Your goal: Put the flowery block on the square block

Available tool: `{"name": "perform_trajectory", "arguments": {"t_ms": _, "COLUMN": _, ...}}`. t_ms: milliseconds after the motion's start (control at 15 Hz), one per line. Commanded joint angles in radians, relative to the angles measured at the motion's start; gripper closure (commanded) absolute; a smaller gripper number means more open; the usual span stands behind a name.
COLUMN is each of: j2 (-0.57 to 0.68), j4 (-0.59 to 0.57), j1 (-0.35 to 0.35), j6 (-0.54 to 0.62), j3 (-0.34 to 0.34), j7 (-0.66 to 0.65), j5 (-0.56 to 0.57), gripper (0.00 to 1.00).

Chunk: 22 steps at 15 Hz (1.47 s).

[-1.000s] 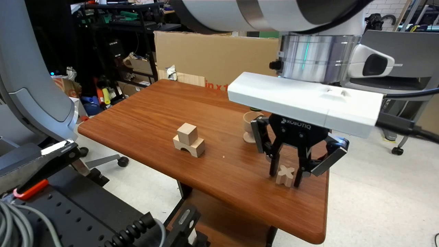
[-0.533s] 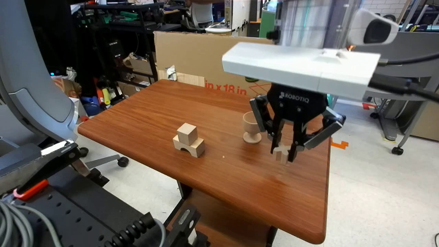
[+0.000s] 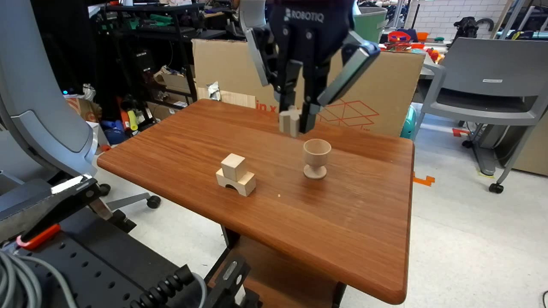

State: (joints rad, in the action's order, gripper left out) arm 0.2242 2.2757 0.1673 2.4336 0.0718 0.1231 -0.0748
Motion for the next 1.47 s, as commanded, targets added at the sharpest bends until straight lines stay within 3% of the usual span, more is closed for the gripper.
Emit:
{"name": "perform_trajectory", "arguments": {"t_ms": 0, "j2": -0.087, "j4": 0.055, "j1": -0.039, "j6": -0.056, "j3": -0.013, "j7": -0.069, "j5": -0.038, "gripper": 0.93}}
{"name": "perform_trajectory", "arguments": {"t_ms": 533, "j2": -0.088, "j4": 0.052, "j1": -0.124, "j6": -0.086, "j3": -0.053, "j7": -0.189, "j5": -0.031, "gripper": 0.93}}
{"name": "perform_trajectory", "arguments": {"t_ms": 1400, "j2": -0.002, "j4": 0.044, "j1": -0.142, "j6": -0.035, "j3": -0.047, "j7": -0.186, "j5": 0.046, "gripper": 0.93}}
